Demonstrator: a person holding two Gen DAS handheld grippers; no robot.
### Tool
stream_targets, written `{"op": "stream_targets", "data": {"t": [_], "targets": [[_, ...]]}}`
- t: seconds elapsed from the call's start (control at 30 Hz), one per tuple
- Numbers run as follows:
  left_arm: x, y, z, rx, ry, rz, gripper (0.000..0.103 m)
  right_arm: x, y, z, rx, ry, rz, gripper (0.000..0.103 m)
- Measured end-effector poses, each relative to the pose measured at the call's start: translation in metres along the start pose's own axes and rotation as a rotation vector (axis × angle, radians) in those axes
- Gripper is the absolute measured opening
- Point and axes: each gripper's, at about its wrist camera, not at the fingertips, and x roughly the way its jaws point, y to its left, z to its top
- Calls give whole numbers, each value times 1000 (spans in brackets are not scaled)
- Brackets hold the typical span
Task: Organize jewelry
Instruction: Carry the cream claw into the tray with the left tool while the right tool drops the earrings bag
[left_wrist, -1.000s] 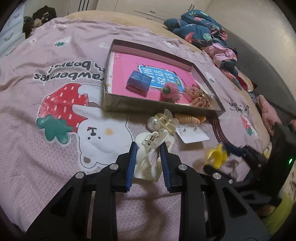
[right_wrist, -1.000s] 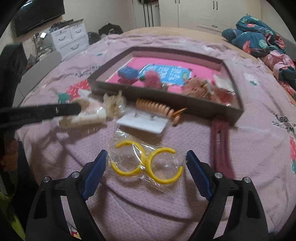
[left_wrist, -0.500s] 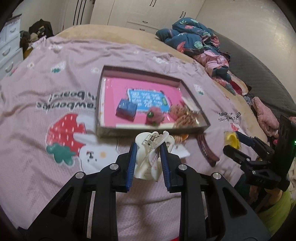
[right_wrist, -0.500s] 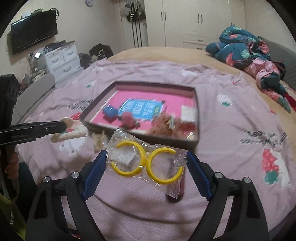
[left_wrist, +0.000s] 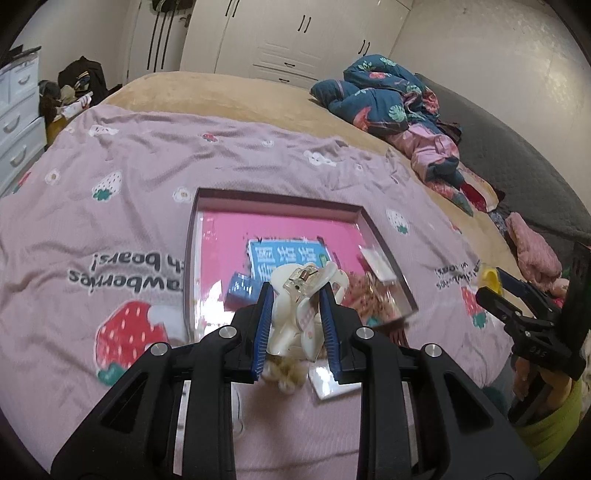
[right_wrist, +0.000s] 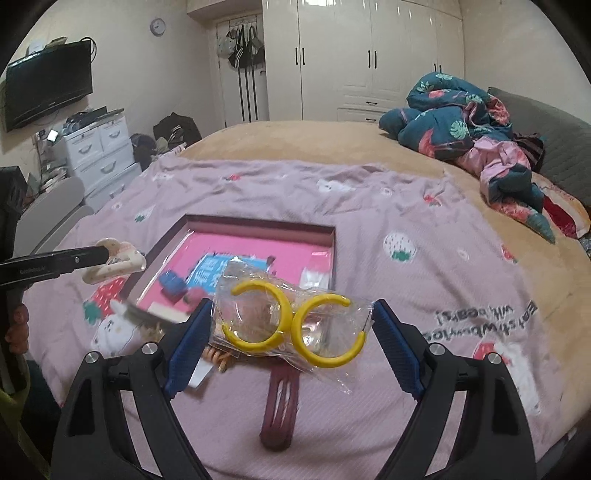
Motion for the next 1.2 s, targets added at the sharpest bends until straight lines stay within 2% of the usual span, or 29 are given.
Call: {"op": "stream_targets", "data": {"t": [0.23,0.53,0.9,1.2], "targets": [[27,-1,19,-4,4,7,18,24,-8,18,0,10,-13,85],[69,3,31,3,42,26,18,72,-9,28,3,70,-18,85],[117,20,25,-16,120,52,18,120,10,14,-25,165,10,85],[125,33,20,-35,139,68,18,140,38,0,-60,215,57,86]]}}
